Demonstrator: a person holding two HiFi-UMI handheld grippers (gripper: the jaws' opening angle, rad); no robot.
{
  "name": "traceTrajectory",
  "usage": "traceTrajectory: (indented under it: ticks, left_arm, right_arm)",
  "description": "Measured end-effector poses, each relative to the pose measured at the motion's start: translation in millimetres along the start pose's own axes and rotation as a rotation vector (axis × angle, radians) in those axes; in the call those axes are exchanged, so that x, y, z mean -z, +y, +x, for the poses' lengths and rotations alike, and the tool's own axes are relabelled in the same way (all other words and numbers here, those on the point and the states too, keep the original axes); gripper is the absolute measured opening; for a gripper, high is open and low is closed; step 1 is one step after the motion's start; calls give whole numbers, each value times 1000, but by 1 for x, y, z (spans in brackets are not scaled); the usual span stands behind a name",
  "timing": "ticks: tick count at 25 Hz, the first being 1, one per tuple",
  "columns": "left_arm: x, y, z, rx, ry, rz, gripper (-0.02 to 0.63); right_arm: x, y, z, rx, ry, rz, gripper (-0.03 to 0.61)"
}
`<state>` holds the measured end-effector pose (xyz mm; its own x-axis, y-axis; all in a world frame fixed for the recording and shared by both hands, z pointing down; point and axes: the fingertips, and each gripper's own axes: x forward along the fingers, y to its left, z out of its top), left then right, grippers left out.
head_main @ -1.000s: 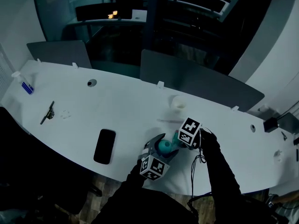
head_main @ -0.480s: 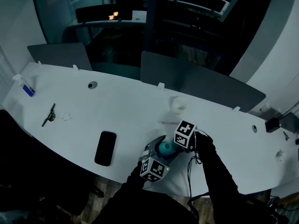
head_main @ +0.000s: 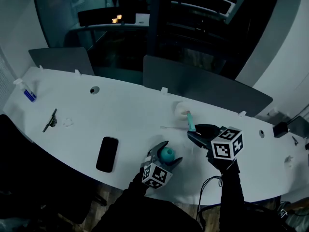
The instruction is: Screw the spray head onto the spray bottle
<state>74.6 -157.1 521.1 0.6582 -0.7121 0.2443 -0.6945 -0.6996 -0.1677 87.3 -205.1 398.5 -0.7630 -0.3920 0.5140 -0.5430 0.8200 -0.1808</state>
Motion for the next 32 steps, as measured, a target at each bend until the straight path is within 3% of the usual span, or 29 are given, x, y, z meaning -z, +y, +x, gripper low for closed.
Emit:
traceTrajectory:
  ticks: [3,6,14,20,28,32]
  left_arm:
    - [1,0,0,-1,6,1,397]
    - [0,0,0,-3,7,1,397]
    - [-5,1,-2,-7,7,2,397]
    - [-5,0,-1,-8,6,0,397]
    - [-7,-2,1,-5,3,0,397]
    - [-3,0,-1,-7,9,0,397]
  right_arm:
    - [-69,32,-40,-36,-393,-23,129]
    - [-96,60,-59,-86,-594,-26,129]
    - [-64,79,-41,-112,-574,6,129]
    - [-19,97,-4,-76,-521,-135,129]
    - [27,95,27,-19,-459,-206,129]
    - [43,92,38,-17,-449,-192,129]
